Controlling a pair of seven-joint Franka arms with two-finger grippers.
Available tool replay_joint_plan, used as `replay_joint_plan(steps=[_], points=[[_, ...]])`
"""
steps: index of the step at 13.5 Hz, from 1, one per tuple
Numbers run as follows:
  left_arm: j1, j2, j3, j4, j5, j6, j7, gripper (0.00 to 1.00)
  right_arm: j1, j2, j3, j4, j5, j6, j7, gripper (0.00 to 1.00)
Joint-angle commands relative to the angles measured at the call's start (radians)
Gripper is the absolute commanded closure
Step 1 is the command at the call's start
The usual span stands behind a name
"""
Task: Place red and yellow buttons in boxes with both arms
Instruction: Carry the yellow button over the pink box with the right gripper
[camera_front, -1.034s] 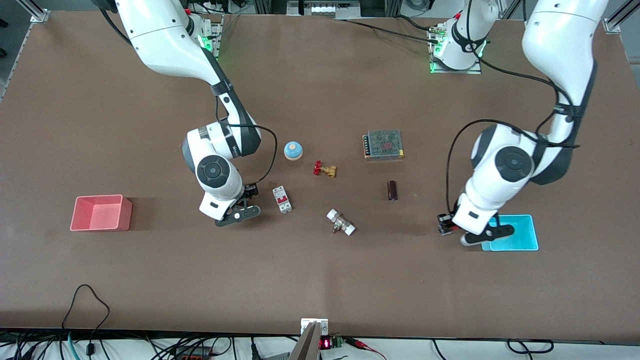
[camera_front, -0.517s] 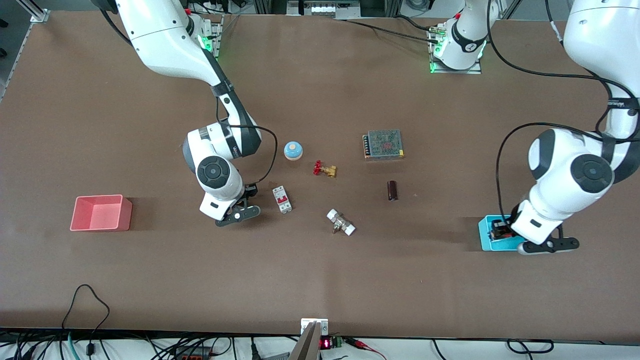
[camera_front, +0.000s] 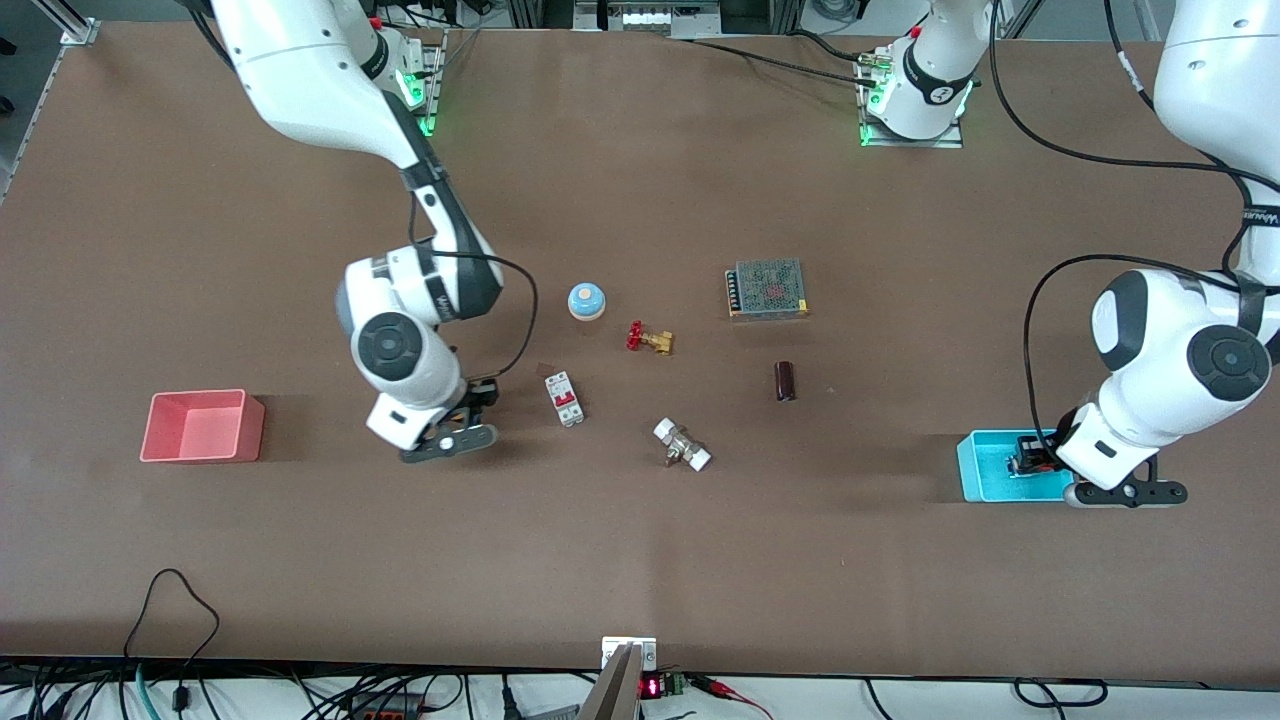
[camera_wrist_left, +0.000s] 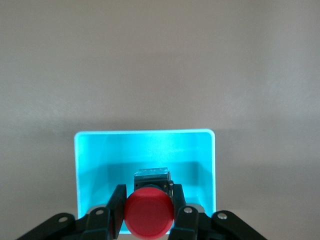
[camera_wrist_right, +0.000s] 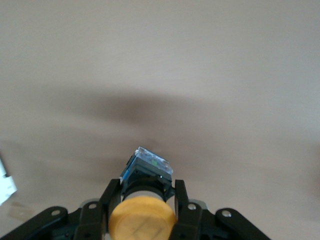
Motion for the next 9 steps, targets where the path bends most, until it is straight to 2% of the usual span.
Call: replay_joint_plan(steps=[1, 3, 5, 7, 9], points=[[0.017, 0.032, -0.008, 0.003, -0.005, 0.009, 0.048, 0.78, -0.077, -0.077, -0.072, -0.017, -0.003, -0.074, 0.004, 0.66], [0.024, 0.05, -0.007, 0.002, -0.005, 0.023, 0.046, 0.76, -0.099, -0.095, -0.161, -0.017, -0.003, -0.15, -0.032, 0.65], [0.024, 0.064, -0.007, 0.003, -0.005, 0.026, 0.046, 0.72, -0.133, -0.095, -0.226, -0.017, -0.003, -0.158, -0.172, 0.65], [0.024, 0.073, -0.007, 0.002, -0.005, 0.05, 0.046, 0.63, -0.205, -0.088, -0.234, -0.017, -0.003, -0.145, -0.319, 0.65], [0.024, 0.074, -0.007, 0.003, -0.005, 0.051, 0.046, 0.46, -0.251, -0.071, -0.234, -0.017, 0.0, -0.121, -0.398, 0.65]])
